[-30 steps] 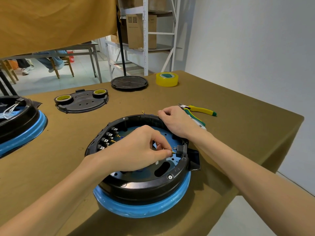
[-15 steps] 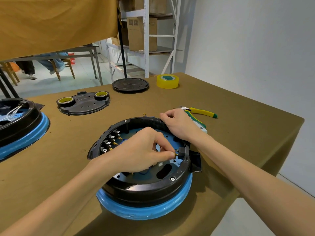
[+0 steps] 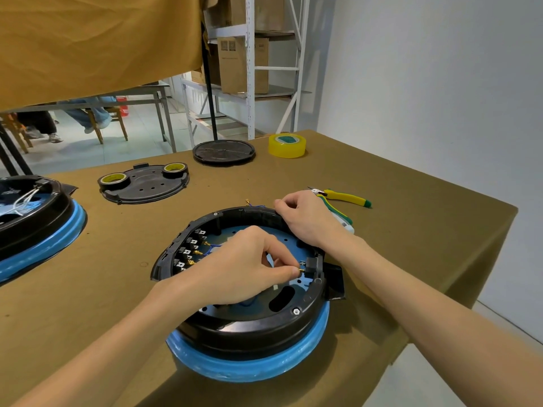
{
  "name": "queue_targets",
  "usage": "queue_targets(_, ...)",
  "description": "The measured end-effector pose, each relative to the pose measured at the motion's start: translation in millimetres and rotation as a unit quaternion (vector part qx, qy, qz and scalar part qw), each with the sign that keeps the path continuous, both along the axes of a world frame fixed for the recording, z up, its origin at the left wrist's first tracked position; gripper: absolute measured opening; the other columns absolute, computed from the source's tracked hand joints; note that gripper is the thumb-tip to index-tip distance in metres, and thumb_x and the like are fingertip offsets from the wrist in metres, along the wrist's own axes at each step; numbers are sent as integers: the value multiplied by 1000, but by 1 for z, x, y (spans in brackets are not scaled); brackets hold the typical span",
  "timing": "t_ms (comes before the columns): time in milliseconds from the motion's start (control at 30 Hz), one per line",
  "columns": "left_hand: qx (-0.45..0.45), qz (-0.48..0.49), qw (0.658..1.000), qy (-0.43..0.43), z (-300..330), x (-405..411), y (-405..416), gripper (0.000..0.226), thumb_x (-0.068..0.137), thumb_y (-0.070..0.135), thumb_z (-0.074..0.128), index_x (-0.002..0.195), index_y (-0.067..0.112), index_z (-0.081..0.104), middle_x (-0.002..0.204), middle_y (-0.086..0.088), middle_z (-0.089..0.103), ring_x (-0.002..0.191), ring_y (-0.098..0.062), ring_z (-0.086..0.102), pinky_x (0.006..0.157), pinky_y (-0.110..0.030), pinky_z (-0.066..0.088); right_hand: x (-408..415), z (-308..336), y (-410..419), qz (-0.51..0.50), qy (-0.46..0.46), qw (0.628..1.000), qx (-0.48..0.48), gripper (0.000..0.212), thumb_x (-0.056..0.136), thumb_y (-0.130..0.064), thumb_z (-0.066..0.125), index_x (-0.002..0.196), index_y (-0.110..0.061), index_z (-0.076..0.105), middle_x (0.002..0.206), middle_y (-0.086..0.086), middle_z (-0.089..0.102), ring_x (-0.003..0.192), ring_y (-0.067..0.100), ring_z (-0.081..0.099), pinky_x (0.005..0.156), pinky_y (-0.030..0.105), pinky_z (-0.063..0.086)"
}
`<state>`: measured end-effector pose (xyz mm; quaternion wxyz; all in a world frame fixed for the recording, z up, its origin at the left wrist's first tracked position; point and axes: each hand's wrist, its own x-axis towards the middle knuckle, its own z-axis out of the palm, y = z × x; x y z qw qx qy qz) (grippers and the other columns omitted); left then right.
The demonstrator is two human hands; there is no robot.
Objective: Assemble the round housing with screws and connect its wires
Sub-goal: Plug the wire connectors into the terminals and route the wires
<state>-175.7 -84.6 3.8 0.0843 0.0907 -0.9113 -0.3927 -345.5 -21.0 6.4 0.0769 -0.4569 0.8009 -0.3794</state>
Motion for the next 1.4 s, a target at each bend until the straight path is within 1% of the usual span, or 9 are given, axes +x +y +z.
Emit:
queue_targets(167,-10,1,1000,-3,2,-1,2,13,94,40,72,88,33,81,78,7,72,71,-26,63,66,-44,54,1,-1,2,-5,17,1000,-8,47,104,-29,52,59,-15,47,52,-1,41,50,16,38,50,30,30)
queue_targets(300,-32,10,999,7,3,-2,5,12,93,38,74,87,32,82,79,22,64,69,-3,58,67,-26,48,3,0,0,-7,29,1000,0,45,103,-29,52,60,-14,53,52,-1,47,50,16,42,50,30,32)
queue_targets(533,-207,65,975,47,17,23,-16,32,90,61,61,106,39,77,95,23,64,91,3,60,84,-28,53,3,3,5,-13,12,1000,9,43,104,-27,49,63,-14,50,56,0,46,54,18,43,53,32,34)
queue_targets(700,-186,157,969,47,15,49,-56,37,99,48,56,132,35,65,126,22,54,117,-3,47,105,-34,42,6,-5,4,0,24,999,44,41,102,-26,43,62,-18,46,55,-3,45,55,19,43,52,32,32)
queue_targets(800,-173,169,969,53,7,51,-60,39,103,40,54,141,32,57,132,24,50,122,2,42,104,-24,36,-4,-2,-12,1,10,998,69,33,98,-23,47,73,-9,64,63,0,57,59,19,49,57,31,38)
queue_targets(933,-171,187,965,62,1,51,-61,37,105,38,52,141,33,56,133,28,50,126,4,35,104,-20,30,-24,4,-45,-29,35,994,95,22,95,-23,57,98,-11,74,97,9,74,87,25,67,78,38,57)
queue_targets(1033,-161,196,965,63,-2,52,-62,36,105,38,51,141,35,57,134,30,51,127,3,38,108,-23,34,-27,2,-65,31,54,982,180,32,96,-40,66,113,-13,71,116,7,70,103,24,63,90,37,53)
queue_targets(1133,-133,191,970,71,-1,53,-63,34,106,36,50,139,35,58,134,28,53,126,3,48,111,-30,43,-27,0,-81,60,102,968,223,25,97,-36,68,112,-17,70,125,7,67,112,26,62,95,39,53)
queue_targets(1400,-111,198,971,78,1,53,-62,33,105,32,53,137,34,59,132,28,54,125,2,51,111,-32,46,-32,1,-77,53,78,983,155,10,94,-19,69,96,-14,78,100,5,74,96,21,68,89,39,58)
